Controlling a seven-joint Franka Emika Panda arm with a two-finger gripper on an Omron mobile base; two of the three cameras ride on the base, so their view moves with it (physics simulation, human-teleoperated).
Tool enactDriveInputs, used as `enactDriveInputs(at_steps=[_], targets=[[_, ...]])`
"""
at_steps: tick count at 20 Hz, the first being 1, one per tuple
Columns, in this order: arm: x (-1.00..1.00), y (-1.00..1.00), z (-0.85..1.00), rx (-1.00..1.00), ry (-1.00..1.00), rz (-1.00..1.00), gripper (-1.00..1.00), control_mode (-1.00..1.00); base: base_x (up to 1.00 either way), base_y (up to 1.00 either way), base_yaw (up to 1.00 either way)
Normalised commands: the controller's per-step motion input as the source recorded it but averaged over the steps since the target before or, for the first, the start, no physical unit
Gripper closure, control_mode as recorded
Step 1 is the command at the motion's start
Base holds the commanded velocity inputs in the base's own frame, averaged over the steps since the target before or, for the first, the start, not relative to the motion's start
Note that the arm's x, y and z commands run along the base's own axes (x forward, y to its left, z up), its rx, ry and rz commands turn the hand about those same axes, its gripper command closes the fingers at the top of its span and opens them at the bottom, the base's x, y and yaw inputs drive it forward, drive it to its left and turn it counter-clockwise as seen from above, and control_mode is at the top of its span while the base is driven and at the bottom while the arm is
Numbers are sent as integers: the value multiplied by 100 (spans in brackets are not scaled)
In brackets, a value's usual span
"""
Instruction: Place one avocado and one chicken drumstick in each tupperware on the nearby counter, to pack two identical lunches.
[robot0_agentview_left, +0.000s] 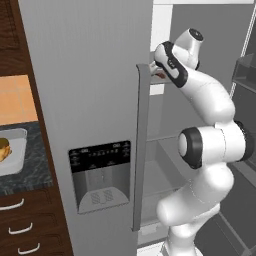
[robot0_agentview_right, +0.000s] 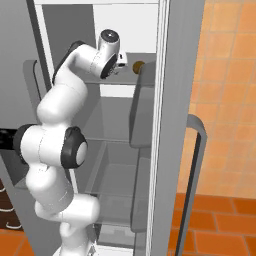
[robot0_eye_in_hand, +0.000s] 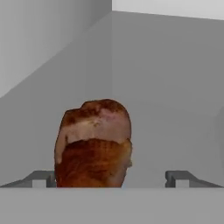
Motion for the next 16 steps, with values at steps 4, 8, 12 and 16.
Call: enactDriveInputs(at_steps=[4,8,12,16], targets=[[56,6,-27,-3,0,-1,100,-100,0,0,0],[-14,1,-56,-4,0,-1,100,-100,0,0,0],[-96,-5,-46,0,-3,-10,100,-100,0,0,0],[-100,-20,-10,0,-14,-15,100,-100,0,0,0]])
